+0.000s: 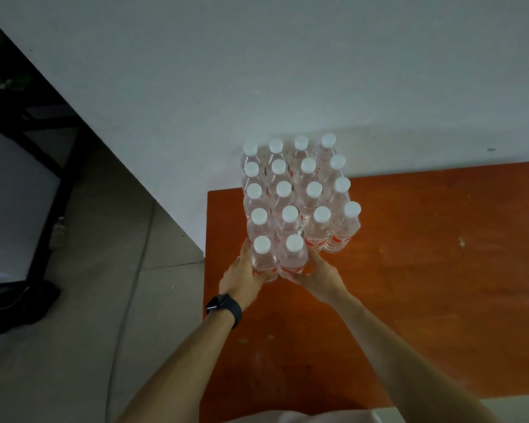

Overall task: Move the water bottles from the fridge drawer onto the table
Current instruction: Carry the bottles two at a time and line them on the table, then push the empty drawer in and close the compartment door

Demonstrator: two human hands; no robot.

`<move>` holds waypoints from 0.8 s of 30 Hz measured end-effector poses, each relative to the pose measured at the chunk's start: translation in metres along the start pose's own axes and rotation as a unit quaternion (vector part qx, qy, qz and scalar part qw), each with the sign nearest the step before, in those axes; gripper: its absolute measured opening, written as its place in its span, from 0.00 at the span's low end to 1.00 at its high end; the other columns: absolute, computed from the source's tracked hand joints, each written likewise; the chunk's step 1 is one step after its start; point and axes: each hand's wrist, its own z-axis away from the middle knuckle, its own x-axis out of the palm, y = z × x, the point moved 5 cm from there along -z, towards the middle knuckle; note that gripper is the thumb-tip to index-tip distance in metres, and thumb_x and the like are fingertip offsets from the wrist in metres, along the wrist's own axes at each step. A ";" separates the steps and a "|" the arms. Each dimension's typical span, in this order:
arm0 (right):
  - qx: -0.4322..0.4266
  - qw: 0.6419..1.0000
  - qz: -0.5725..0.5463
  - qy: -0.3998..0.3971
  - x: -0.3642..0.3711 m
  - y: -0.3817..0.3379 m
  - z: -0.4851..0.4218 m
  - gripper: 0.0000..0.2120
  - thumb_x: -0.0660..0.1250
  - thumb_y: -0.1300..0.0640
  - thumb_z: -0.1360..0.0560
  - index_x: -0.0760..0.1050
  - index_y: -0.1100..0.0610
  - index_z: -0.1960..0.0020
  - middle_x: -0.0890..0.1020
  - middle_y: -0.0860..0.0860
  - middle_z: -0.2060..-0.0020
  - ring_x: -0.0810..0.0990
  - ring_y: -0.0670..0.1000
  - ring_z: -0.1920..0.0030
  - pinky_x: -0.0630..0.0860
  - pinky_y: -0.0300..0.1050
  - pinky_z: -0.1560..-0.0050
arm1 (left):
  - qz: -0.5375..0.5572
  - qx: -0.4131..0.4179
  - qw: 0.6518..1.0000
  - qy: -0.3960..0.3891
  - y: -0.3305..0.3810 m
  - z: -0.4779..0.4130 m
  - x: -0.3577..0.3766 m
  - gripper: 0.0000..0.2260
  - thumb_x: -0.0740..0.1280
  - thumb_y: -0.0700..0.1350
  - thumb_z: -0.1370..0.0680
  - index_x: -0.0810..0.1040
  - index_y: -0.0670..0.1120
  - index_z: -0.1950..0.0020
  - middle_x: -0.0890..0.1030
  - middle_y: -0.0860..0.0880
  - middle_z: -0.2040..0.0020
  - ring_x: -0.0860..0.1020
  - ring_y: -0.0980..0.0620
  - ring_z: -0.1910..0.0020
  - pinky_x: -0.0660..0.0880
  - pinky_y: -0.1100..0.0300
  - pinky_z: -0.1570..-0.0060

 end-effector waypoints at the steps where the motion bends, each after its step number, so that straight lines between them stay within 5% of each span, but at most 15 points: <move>1: 0.002 1.000 0.005 -0.003 -0.002 0.000 0.001 0.42 0.73 0.42 0.26 0.53 0.40 0.21 0.75 0.46 0.30 0.80 0.52 0.38 0.81 0.45 0.45 | 0.001 0.001 1.000 0.000 0.000 0.001 0.000 0.37 0.72 0.60 0.24 0.54 0.59 0.22 0.77 0.52 0.30 0.79 0.47 0.35 0.79 0.51 0.44; 7: 0.022 1.000 0.012 0.007 -0.011 0.009 0.022 0.29 0.68 0.42 0.22 0.61 0.39 0.24 0.75 0.46 0.29 0.81 0.48 0.42 0.74 0.30 0.64 | 0.018 -0.006 1.000 -0.003 -0.002 0.005 -0.001 0.38 0.74 0.64 0.28 0.60 0.59 0.24 0.76 0.53 0.30 0.77 0.48 0.34 0.78 0.47 0.43; 11: 0.041 0.999 0.013 0.015 -0.016 0.016 0.046 0.22 0.66 0.44 0.20 0.68 0.42 0.28 0.74 0.47 0.29 0.84 0.53 0.46 0.83 0.41 0.60 | 0.016 -0.014 1.000 -0.014 -0.001 0.011 -0.001 0.39 0.75 0.66 0.31 0.62 0.59 0.25 0.76 0.53 0.30 0.77 0.49 0.34 0.78 0.48 0.41; 15: 0.043 0.999 0.022 0.018 -0.027 0.025 0.078 0.21 0.66 0.45 0.20 0.68 0.44 0.27 0.73 0.48 0.29 0.84 0.51 0.57 0.79 0.38 0.67 | -0.041 -0.052 0.998 0.009 -0.003 0.031 -0.002 0.41 0.72 0.69 0.30 0.61 0.54 0.25 0.72 0.48 0.28 0.81 0.46 0.42 0.79 0.44 0.44; 19: 0.026 0.999 -0.004 0.032 -0.045 0.041 0.122 0.18 0.65 0.48 0.19 0.71 0.45 0.30 0.81 0.47 0.44 0.79 0.43 0.73 0.72 0.38 0.75 | -0.101 -0.066 0.992 0.027 0.002 0.062 0.008 0.27 0.69 0.60 0.23 0.65 0.53 0.30 0.75 0.48 0.33 0.80 0.50 0.50 0.81 0.49 0.52; 22: 0.010 0.998 0.042 0.043 -0.065 0.062 0.164 0.19 0.64 0.45 0.19 0.72 0.46 0.29 0.81 0.46 0.44 0.77 0.41 0.71 0.70 0.33 0.72 | -0.140 -0.047 0.989 -0.003 0.026 0.089 0.036 0.22 0.67 0.54 0.21 0.66 0.52 0.29 0.74 0.48 0.33 0.78 0.52 0.50 0.79 0.57 0.58; 24: 0.007 0.993 0.094 0.067 -0.082 0.084 0.199 0.21 0.62 0.42 0.19 0.71 0.45 0.28 0.77 0.45 0.34 0.79 0.40 0.53 0.75 0.34 0.56 | -0.182 -0.003 0.982 -0.050 0.057 0.109 0.067 0.22 0.65 0.54 0.19 0.66 0.52 0.27 0.73 0.49 0.31 0.78 0.50 0.46 0.77 0.57 0.57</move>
